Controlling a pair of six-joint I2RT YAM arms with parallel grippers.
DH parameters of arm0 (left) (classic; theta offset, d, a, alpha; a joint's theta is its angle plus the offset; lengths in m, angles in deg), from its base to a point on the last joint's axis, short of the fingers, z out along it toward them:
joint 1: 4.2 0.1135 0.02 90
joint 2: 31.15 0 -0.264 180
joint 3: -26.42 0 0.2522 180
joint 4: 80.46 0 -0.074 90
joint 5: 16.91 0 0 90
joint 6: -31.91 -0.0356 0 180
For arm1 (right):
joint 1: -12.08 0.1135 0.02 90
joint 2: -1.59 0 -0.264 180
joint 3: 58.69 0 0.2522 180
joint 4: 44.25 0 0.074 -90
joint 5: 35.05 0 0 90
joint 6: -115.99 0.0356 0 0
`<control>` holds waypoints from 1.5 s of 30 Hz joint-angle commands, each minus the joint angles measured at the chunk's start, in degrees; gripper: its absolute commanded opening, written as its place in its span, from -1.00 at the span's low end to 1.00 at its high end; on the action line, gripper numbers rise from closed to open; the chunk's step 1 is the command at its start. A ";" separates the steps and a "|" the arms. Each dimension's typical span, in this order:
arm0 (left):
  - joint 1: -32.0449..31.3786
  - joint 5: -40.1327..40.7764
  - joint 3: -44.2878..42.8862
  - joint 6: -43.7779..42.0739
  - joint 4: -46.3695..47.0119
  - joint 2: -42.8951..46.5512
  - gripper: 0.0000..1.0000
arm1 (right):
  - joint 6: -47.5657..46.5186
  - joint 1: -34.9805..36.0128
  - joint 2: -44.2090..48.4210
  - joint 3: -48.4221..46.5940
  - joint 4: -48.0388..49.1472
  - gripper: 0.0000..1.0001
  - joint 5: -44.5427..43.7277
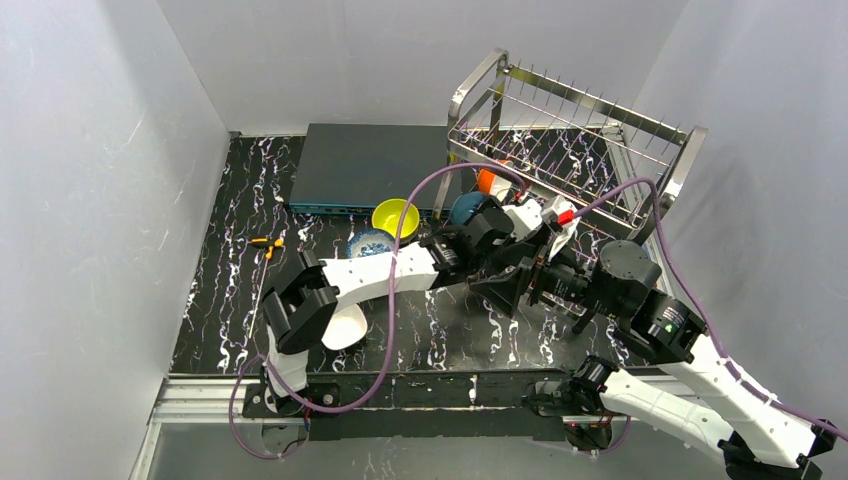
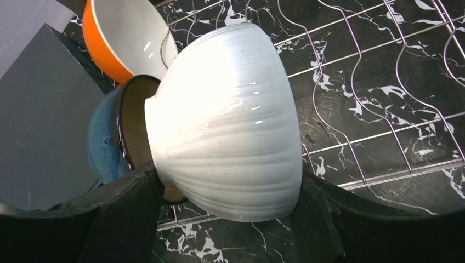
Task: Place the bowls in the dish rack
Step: Place the bowl in the dish rack.
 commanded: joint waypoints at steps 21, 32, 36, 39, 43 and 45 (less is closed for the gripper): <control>-0.47 7.61 -8.94 -3.18 -3.34 -7.45 -1.00 | -1.42 -0.17 1.38 -3.19 -1.00 0.97 -1.33; -0.37 6.98 -9.82 -0.84 -3.99 -10.59 -1.00 | -1.22 -0.14 1.29 -3.54 -1.48 0.97 -1.33; 0.05 7.04 -10.99 0.31 -6.49 -11.88 -1.00 | -1.53 -0.18 0.76 -3.89 -1.76 0.97 -1.23; 0.09 6.95 -10.78 0.87 -6.68 -12.09 -1.00 | -1.63 -0.19 0.42 -4.08 -1.95 0.97 -1.06; 0.24 7.04 -10.48 1.64 -6.96 -11.47 -0.87 | -1.15 -0.18 0.28 -4.00 -1.33 0.97 -0.93; 0.29 6.96 -10.56 2.10 -7.44 -11.05 -0.69 | -0.90 -0.18 0.24 -3.96 -1.17 0.97 -0.73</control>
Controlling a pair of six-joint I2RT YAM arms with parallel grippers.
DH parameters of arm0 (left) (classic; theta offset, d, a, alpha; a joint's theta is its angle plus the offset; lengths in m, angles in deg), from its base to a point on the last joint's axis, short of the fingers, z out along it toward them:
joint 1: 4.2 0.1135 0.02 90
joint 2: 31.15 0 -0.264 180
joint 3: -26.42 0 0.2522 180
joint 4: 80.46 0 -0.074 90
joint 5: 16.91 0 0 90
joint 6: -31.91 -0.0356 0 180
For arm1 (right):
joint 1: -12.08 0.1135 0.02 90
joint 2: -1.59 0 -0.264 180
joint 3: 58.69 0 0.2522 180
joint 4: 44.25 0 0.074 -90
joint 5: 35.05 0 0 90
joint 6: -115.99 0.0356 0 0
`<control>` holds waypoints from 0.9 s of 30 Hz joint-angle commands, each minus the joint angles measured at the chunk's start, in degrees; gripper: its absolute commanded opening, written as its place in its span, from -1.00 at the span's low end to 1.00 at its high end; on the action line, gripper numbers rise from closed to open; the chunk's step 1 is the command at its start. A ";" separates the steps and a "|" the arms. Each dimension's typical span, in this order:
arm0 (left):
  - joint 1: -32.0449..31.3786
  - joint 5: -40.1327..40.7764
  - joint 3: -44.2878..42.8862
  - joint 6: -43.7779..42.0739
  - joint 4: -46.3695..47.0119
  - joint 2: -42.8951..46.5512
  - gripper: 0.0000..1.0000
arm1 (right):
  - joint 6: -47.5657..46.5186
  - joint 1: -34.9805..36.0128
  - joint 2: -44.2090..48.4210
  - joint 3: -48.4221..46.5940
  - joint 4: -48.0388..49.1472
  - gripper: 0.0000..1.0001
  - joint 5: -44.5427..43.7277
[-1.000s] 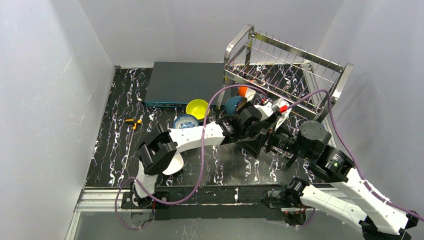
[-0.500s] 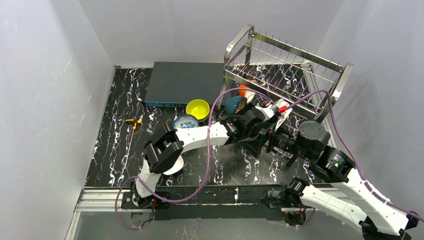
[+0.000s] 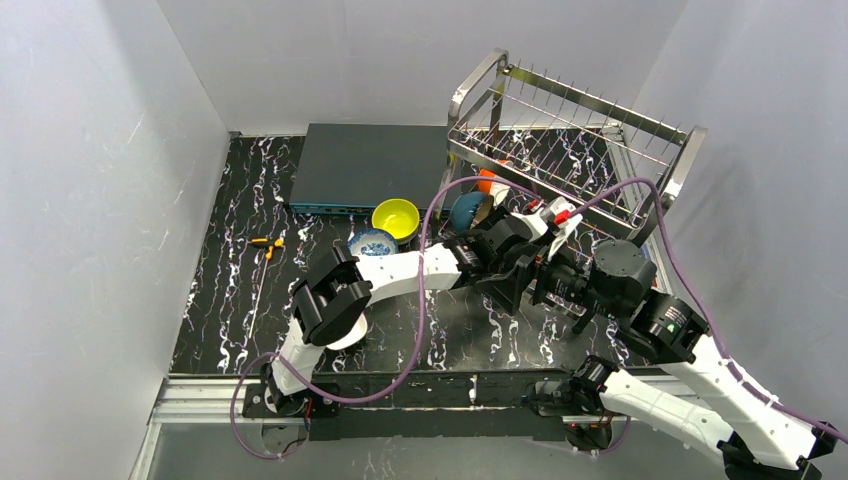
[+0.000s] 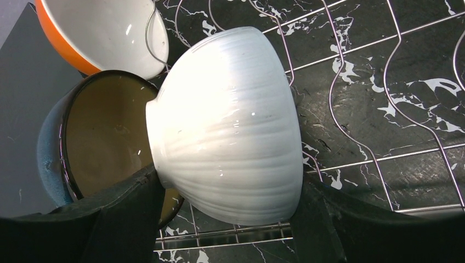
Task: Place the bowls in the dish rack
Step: Place the bowl in the dish rack.
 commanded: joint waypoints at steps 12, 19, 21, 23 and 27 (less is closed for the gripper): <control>0.92 2.48 -0.65 5.17 -3.95 3.19 0.44 | 0.58 0.48 -0.39 -3.64 5.84 0.97 4.50; 0.97 2.83 0.85 5.39 -2.79 5.82 0.57 | 0.77 0.56 -0.81 -3.70 6.38 0.97 4.82; 0.96 3.00 0.52 5.04 -3.33 5.89 0.58 | 0.84 0.52 -0.99 -3.78 6.52 0.97 5.05; 0.90 3.56 0.34 4.90 -3.60 5.94 0.58 | 1.06 0.55 -0.89 -3.42 6.99 0.97 5.34; 0.89 3.90 0.25 5.10 -3.58 6.14 0.58 | 1.34 0.54 -0.55 -3.02 7.27 0.97 5.29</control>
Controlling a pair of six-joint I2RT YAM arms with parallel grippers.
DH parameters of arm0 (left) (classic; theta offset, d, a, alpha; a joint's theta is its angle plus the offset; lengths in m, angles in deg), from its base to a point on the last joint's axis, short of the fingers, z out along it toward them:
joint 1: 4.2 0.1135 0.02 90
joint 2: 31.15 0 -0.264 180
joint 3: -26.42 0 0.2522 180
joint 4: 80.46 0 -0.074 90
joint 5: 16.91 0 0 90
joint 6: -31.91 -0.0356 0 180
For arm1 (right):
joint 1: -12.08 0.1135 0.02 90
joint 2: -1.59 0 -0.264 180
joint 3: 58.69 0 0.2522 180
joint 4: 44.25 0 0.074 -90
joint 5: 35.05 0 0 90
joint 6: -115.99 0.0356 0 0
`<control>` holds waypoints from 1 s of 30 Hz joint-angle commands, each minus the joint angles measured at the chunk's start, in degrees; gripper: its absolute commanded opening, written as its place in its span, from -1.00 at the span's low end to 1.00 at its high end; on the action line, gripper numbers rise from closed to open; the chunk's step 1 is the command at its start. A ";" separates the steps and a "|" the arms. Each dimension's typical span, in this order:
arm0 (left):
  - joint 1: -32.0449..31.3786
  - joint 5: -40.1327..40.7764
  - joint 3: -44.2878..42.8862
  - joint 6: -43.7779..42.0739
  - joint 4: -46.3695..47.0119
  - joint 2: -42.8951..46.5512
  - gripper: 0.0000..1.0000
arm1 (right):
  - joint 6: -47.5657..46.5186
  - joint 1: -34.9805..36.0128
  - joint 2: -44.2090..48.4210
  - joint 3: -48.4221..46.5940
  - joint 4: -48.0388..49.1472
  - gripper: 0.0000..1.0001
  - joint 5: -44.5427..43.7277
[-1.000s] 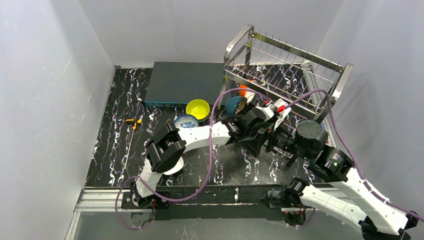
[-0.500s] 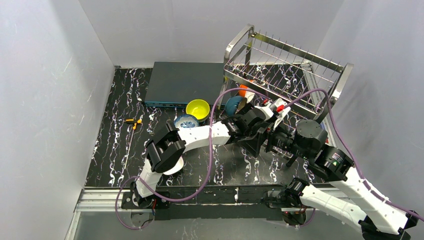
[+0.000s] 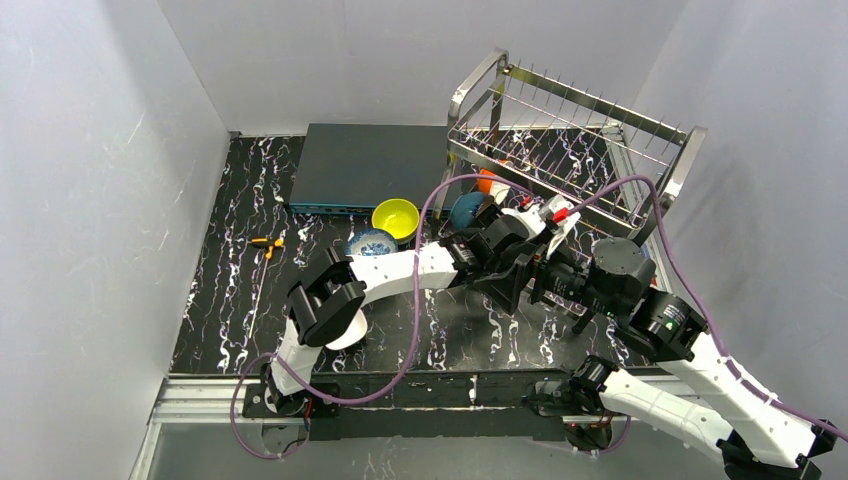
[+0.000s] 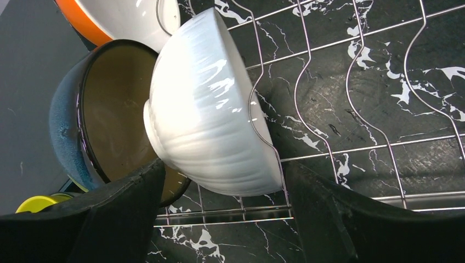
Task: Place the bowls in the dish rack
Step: Place the bowl in the dish rack.
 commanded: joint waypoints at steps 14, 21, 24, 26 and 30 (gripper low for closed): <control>-0.07 -2.89 7.40 4.85 5.90 15.65 0.60 | 0.91 0.56 0.06 -2.78 6.91 0.97 4.46; -0.43 -8.82 15.00 11.25 6.39 25.35 0.62 | 1.08 0.51 -0.38 -2.97 7.79 0.97 4.92; -0.45 -10.76 19.44 14.68 5.58 29.61 0.63 | 1.46 0.56 -1.04 -3.21 8.11 0.97 5.36; -0.39 -11.37 21.96 16.88 4.46 32.19 0.64 | 1.74 0.49 -1.27 -2.66 8.81 0.97 5.84; -0.40 -10.85 26.47 22.07 -0.74 37.17 0.66 | 1.96 0.53 -1.72 -1.64 10.07 0.97 6.13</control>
